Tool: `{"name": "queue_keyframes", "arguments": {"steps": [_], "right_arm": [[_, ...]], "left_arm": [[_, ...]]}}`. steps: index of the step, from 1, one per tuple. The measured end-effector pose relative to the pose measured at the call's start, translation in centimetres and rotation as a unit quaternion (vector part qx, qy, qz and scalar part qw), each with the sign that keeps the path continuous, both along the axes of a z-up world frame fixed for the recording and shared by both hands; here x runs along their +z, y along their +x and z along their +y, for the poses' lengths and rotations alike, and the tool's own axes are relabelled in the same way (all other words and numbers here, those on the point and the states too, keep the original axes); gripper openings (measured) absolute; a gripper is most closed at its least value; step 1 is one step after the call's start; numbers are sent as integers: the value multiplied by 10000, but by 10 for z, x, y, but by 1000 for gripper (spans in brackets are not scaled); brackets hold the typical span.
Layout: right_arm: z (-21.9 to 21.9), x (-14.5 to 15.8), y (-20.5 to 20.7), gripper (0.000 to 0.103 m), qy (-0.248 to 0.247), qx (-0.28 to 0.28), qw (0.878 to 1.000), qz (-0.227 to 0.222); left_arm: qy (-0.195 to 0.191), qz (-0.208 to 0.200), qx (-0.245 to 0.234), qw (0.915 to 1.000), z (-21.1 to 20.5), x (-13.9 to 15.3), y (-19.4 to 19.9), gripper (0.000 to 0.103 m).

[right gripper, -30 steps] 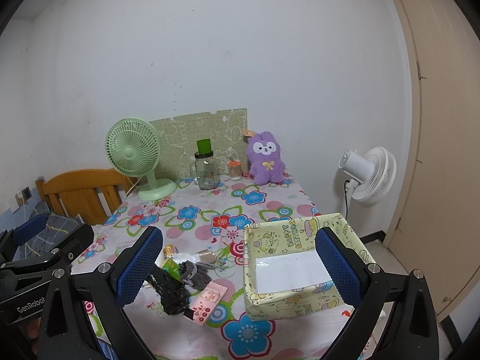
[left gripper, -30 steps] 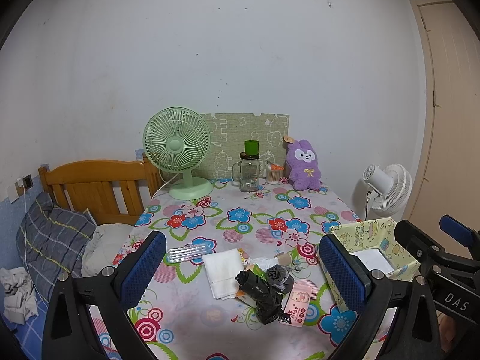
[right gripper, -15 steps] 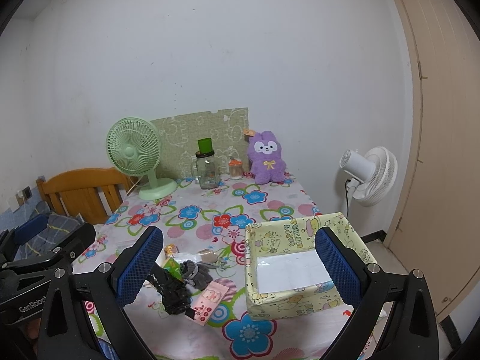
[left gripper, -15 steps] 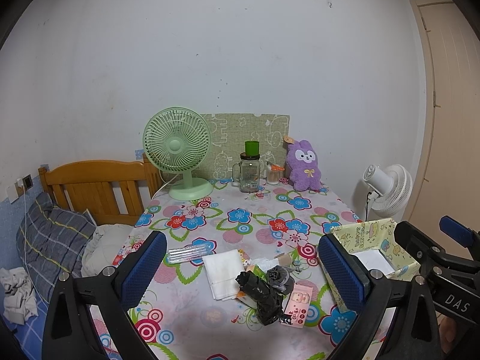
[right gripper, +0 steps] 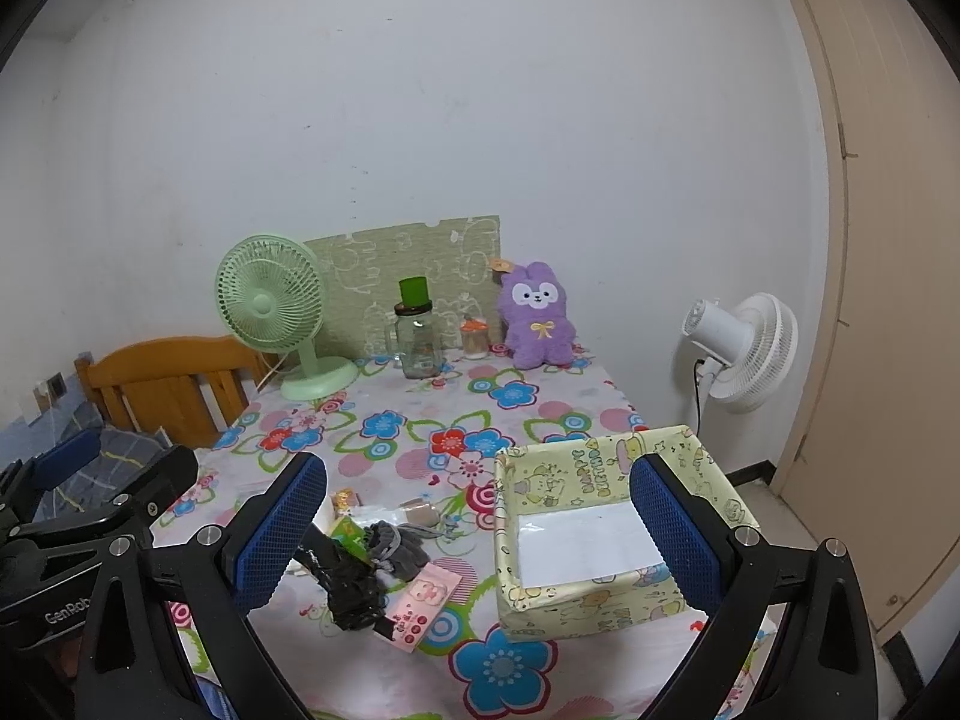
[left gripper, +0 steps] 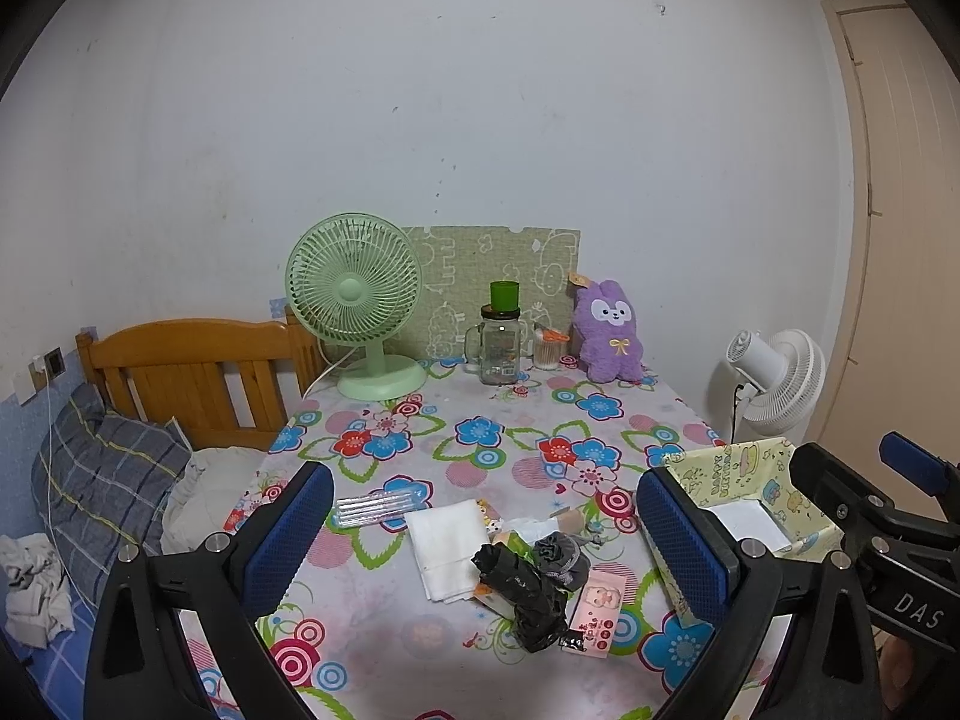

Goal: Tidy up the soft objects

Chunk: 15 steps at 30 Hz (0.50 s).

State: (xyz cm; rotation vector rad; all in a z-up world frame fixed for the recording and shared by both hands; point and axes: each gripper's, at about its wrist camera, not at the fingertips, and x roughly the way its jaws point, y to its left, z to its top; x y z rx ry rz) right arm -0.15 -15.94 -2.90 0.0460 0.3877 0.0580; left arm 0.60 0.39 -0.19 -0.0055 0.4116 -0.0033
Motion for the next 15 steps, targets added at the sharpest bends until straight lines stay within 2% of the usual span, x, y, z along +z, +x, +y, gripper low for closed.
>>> {"name": "queue_keyframes", "arguments": {"steps": [15], "right_arm": [[0, 0, 3, 102, 85, 30, 9999, 74]], "left_arm": [[-6, -16, 14, 10000, -1, -3, 1, 102]]}}
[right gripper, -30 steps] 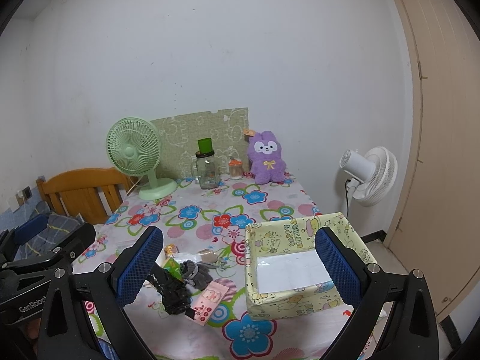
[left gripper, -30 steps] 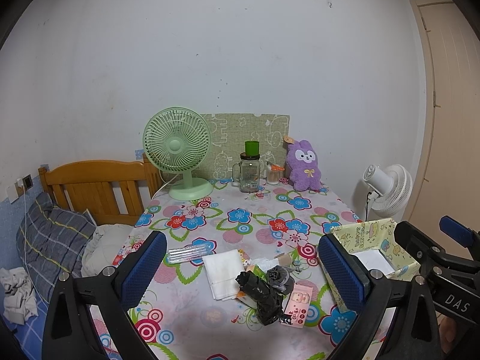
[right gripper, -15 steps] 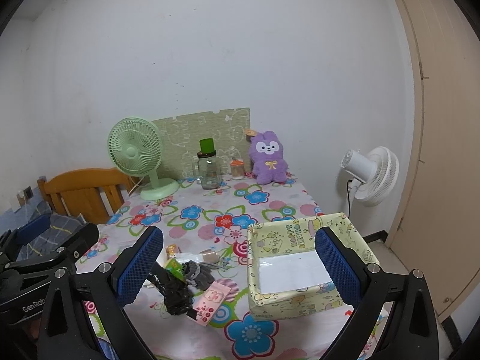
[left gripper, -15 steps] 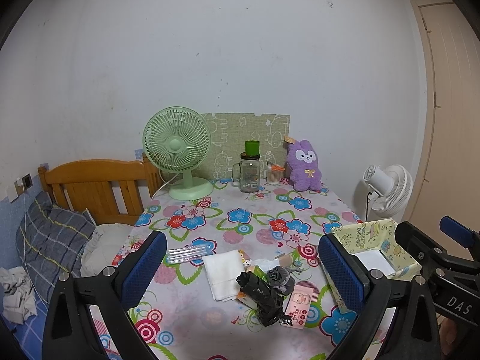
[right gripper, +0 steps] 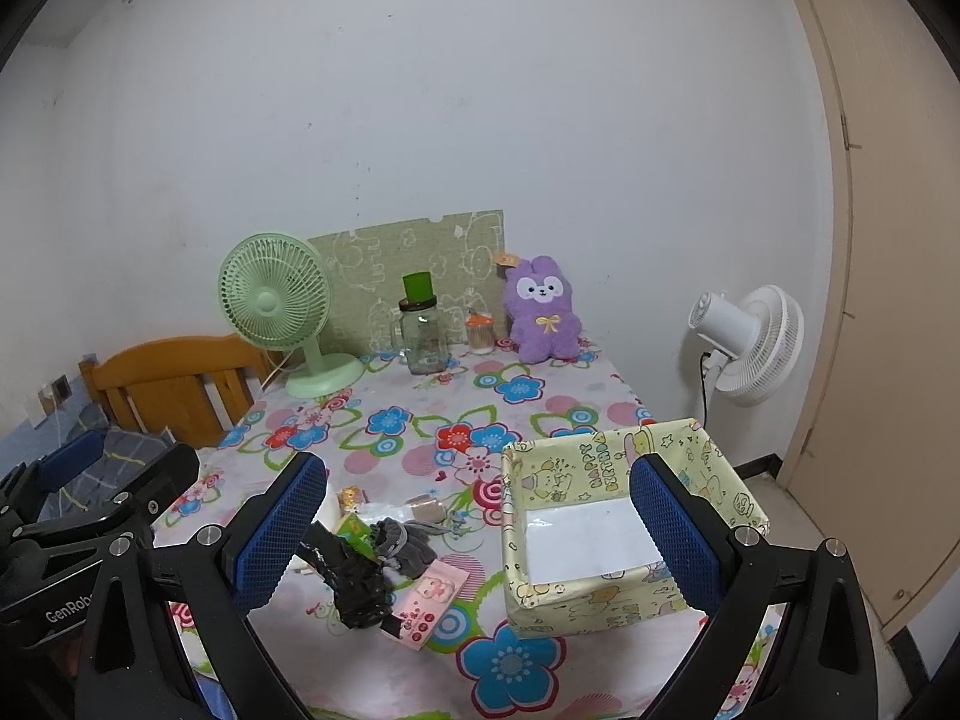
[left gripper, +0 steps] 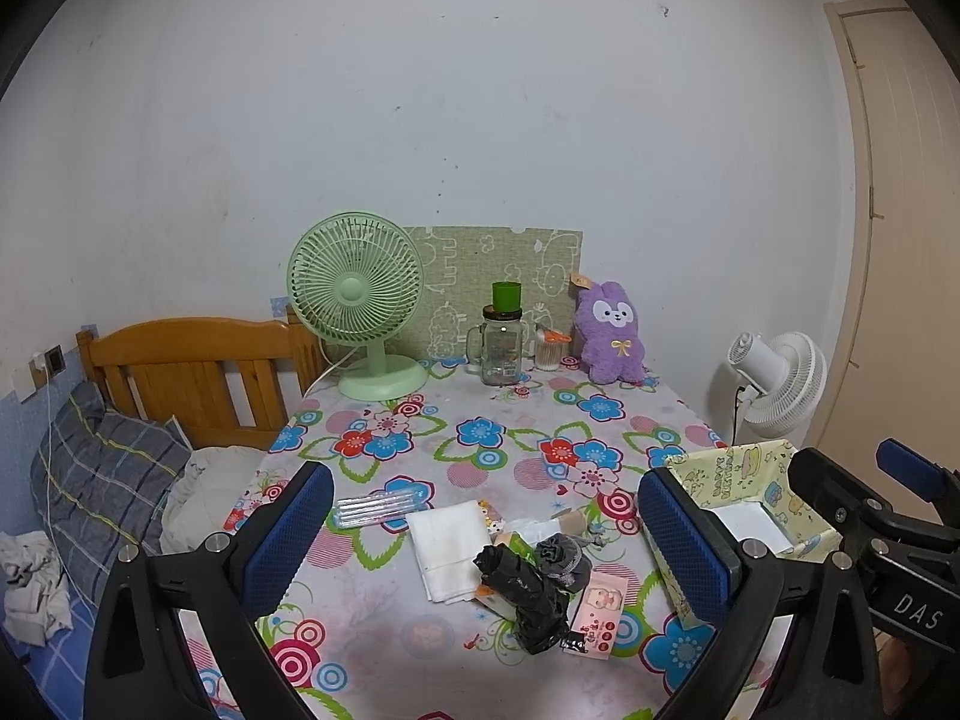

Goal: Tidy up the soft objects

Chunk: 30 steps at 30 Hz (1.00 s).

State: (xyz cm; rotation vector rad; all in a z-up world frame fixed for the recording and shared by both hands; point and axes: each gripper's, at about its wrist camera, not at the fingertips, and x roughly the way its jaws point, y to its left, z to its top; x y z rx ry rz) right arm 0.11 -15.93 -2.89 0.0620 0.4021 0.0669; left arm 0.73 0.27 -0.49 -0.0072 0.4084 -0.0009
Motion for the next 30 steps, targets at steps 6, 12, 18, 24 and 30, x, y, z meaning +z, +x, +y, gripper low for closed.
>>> {"name": "queue_keyframes", "arguments": {"steps": [6, 12, 18, 24, 30], "right_arm": [[-2, 1, 1, 102, 78, -49, 10000, -30], [-3, 0, 3, 99, 258, -14, 9997, 21], [-2, -2, 8, 95, 339, -26, 9993, 150], [5, -8, 14, 95, 169, -83, 9996, 190], [14, -20, 27, 95, 53, -23, 9994, 328]], "left_arm": [[-13, 1, -11, 10000, 1, -2, 0, 102], [-19, 9, -19, 10000, 1, -3, 1, 102], [-75, 46, -38, 10000, 5, -6, 6, 102], [-72, 129, -97, 9998, 9, -16, 11, 102], [-119, 338, -86, 9993, 18, -31, 24, 100]]}}
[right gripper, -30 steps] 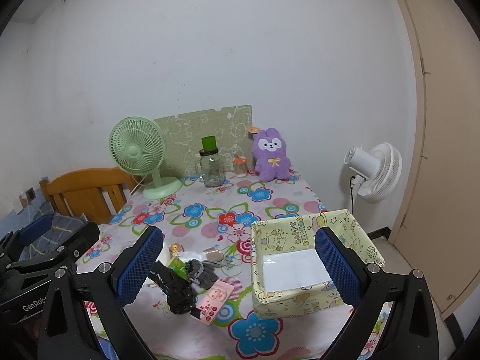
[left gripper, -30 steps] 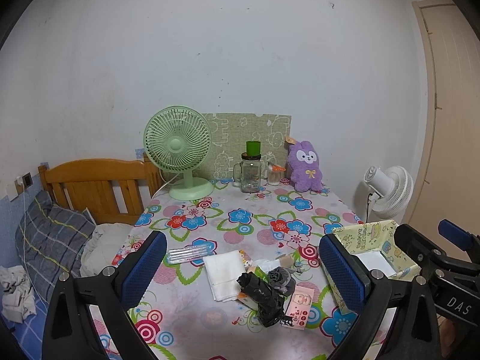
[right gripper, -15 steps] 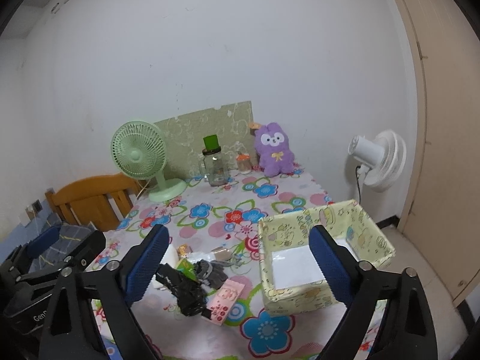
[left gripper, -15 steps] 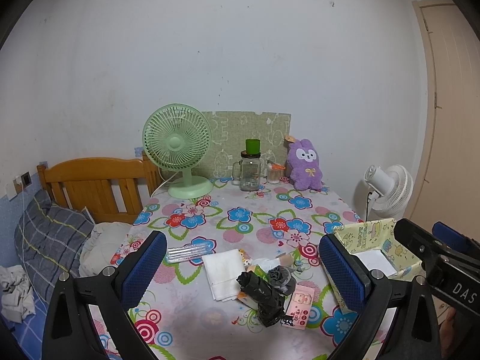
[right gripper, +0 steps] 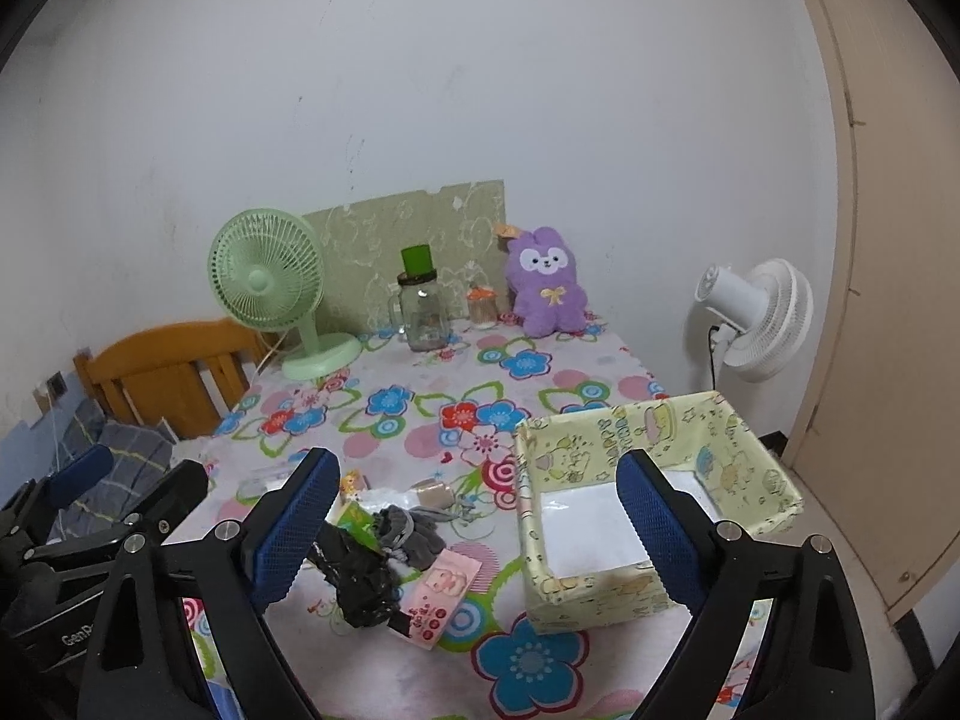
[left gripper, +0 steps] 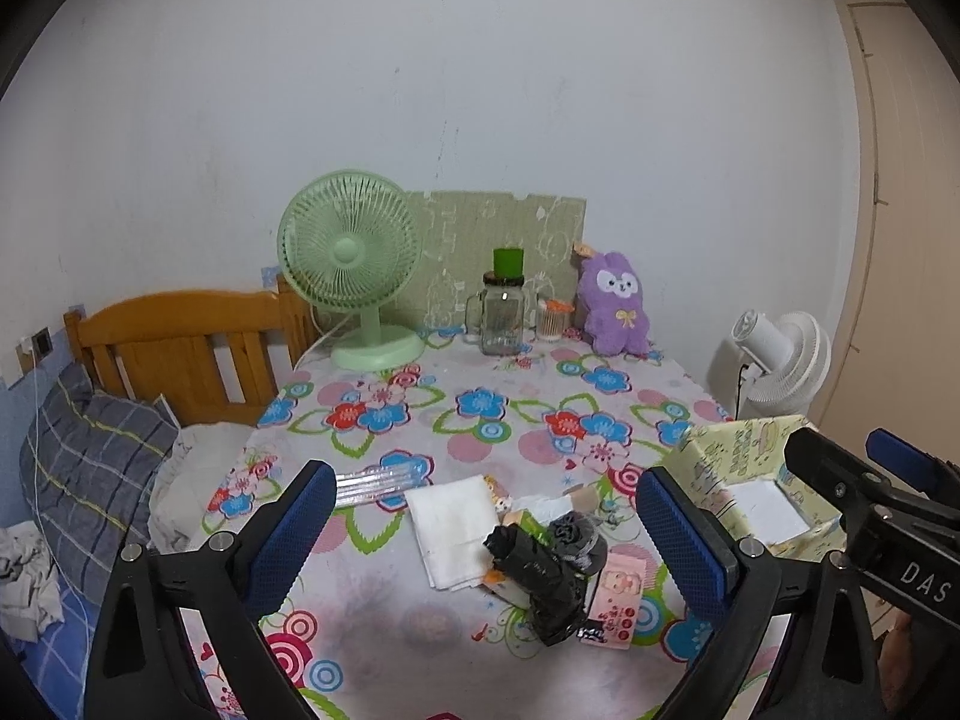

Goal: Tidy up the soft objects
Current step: 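Move both grippers down toward the black cloth and grey knit scrunchie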

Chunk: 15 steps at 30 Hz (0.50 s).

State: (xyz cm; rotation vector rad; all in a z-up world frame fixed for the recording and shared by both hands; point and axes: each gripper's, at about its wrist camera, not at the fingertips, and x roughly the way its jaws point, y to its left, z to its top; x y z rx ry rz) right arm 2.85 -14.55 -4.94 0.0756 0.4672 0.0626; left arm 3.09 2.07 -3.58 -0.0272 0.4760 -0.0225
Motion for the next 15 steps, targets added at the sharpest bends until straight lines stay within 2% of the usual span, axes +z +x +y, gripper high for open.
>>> {"name": "queue_keyframes", "arguments": {"steps": [15], "right_arm": [[28, -41, 40, 95, 17, 275, 9984, 503]], "left_arm": [[194, 712, -109, 9972, 9, -50, 37, 95]]}}
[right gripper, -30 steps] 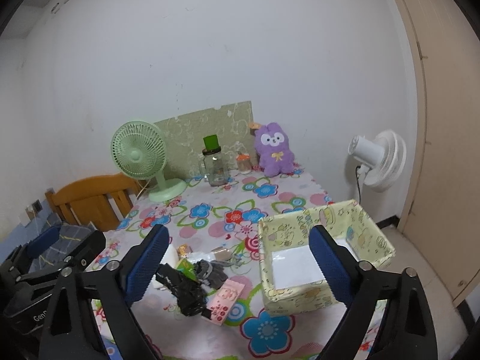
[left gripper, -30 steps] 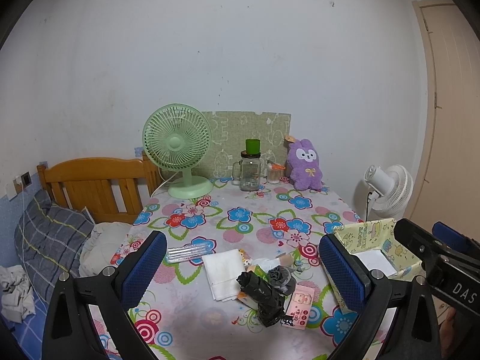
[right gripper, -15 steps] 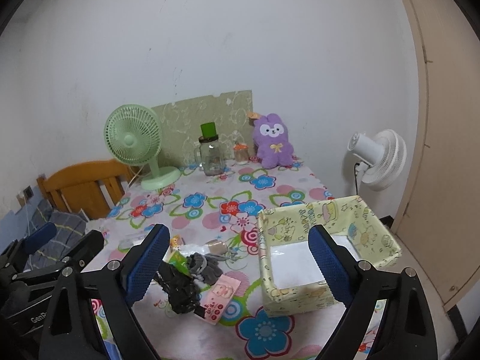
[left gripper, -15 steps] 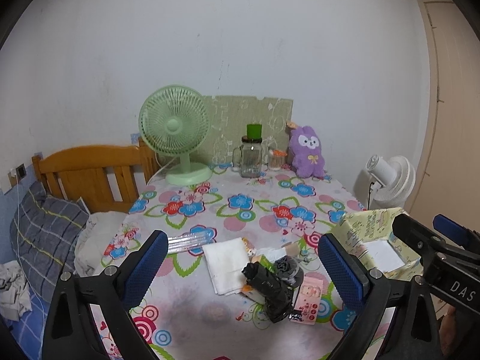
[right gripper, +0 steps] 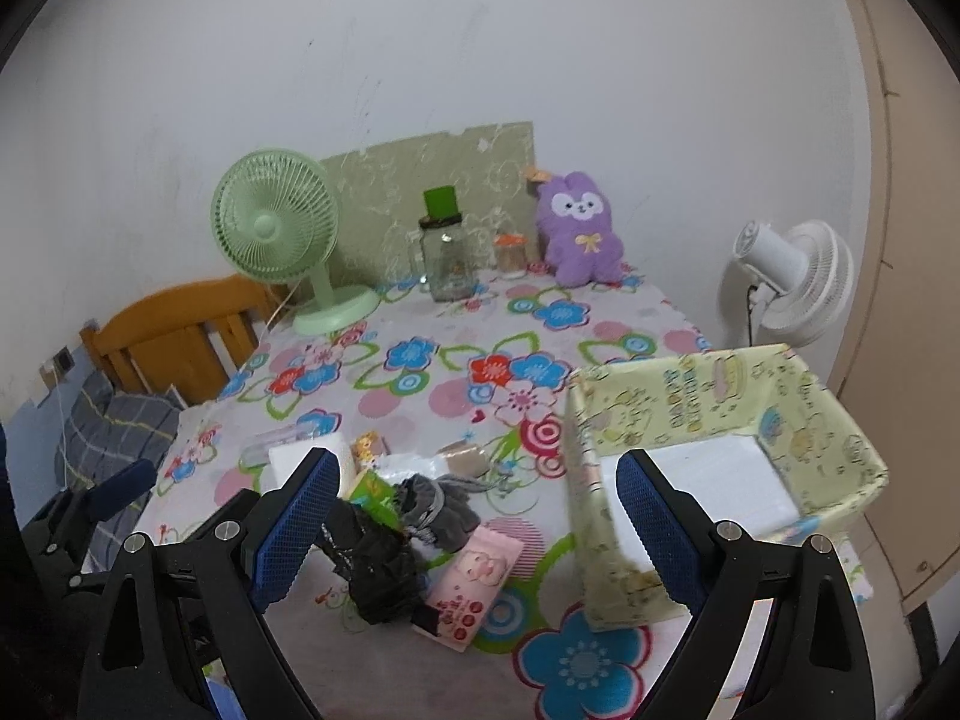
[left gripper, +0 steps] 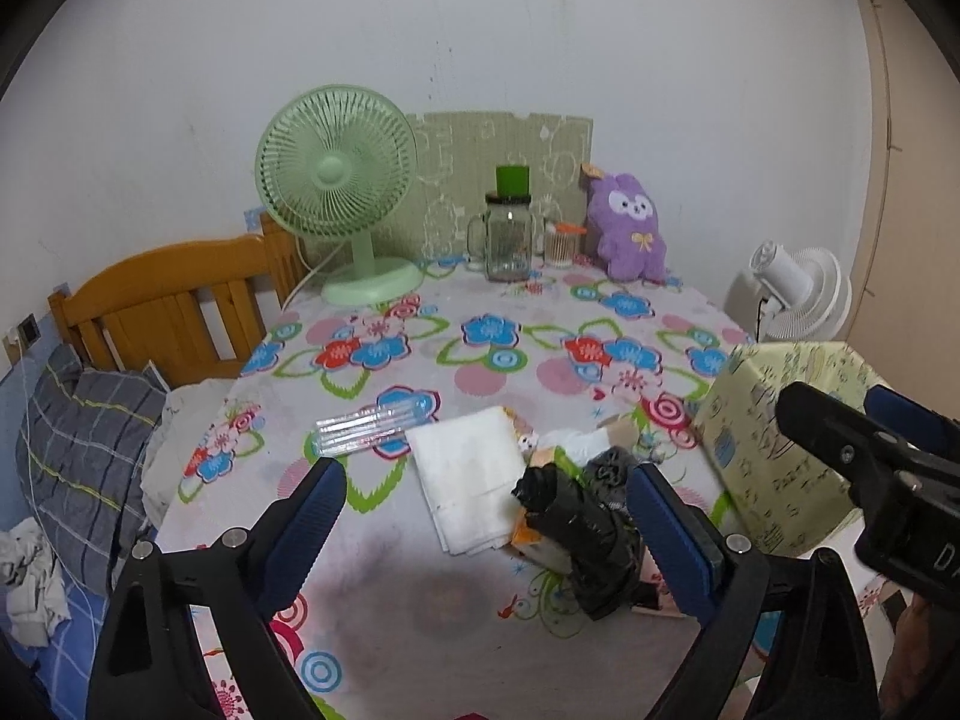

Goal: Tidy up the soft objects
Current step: 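Move both grippers down toward the black cloth and grey knit scrunchie, then grasp the grey knit scrunchie with the right gripper while the left gripper grasps the black cloth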

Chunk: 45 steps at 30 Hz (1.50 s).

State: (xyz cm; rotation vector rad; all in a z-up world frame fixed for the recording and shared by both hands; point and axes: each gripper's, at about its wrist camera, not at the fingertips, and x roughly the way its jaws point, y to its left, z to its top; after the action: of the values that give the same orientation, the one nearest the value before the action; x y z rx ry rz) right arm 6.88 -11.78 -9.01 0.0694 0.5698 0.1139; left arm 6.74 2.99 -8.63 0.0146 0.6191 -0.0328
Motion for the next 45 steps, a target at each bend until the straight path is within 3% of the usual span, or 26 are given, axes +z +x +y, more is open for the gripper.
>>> {"name": "queue_keyframes", "arguments": {"steps": [14, 23, 28, 31, 42, 45], "right_arm": [[30, -35, 26, 95, -275, 265, 9983, 448], [41, -46, 41, 95, -469, 360, 9966, 580], [45, -51, 51, 91, -450, 420, 9956, 700], [47, -55, 56, 91, -439, 459, 9951, 754], [53, -74, 81, 77, -296, 452, 9915, 1183], [51, -79, 88, 66, -293, 409, 9899, 1326]], "left_arm": [[-146, 434, -376, 9982, -7, -36, 21, 93], [-371, 531, -497, 9967, -12, -44, 39, 72], [-383, 602, -536, 9960, -15, -49, 45, 43], [-369, 614, -551, 9959, -15, -51, 48, 36], [-406, 811, -488, 9947, -11, -65, 61, 29], [-418, 843, -495, 9943, -12, -68, 63, 28]]}}
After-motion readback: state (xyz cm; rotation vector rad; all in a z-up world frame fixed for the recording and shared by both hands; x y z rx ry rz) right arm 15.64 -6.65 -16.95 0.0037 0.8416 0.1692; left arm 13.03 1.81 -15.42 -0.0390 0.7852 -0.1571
